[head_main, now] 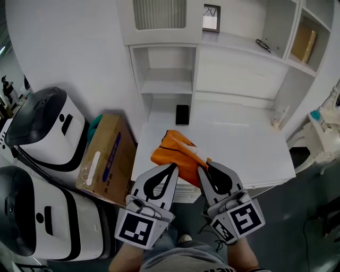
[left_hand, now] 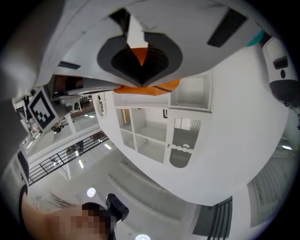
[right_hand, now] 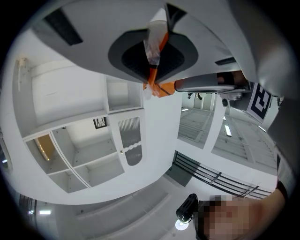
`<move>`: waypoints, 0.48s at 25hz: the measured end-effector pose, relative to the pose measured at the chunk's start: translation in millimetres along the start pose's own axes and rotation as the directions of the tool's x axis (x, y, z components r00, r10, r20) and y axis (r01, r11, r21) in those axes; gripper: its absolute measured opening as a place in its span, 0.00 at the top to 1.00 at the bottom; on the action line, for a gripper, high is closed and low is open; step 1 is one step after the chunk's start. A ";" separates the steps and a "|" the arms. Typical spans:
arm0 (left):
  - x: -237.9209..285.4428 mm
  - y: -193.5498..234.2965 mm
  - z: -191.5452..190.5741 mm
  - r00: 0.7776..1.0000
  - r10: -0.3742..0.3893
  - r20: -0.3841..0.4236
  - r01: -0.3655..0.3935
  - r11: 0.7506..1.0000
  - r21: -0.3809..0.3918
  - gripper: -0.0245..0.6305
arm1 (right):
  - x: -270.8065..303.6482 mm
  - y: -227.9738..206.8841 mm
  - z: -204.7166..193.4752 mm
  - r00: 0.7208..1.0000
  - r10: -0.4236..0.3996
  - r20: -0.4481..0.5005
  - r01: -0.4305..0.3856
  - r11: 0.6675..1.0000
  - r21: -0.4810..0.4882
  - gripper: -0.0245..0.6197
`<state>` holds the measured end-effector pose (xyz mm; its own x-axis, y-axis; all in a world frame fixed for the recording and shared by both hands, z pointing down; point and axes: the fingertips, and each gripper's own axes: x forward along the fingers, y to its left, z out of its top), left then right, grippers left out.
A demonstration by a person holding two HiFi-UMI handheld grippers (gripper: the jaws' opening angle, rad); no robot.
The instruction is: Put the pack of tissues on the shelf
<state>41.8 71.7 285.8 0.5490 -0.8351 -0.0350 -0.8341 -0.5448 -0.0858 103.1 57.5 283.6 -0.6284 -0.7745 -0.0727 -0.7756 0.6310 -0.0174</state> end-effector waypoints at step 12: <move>28.3 31.3 2.0 0.998 -0.056 0.010 0.056 0.998 -0.002 0.90 | 36.0 -15.3 3.8 0.998 -0.057 0.003 0.057 0.998 -0.011 0.90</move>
<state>31.4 31.2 280.2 0.5954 -0.8025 -0.0398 -0.8022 -0.5909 -0.0854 92.5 20.2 277.5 -0.5830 -0.8091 -0.0743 -0.8108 0.5852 -0.0108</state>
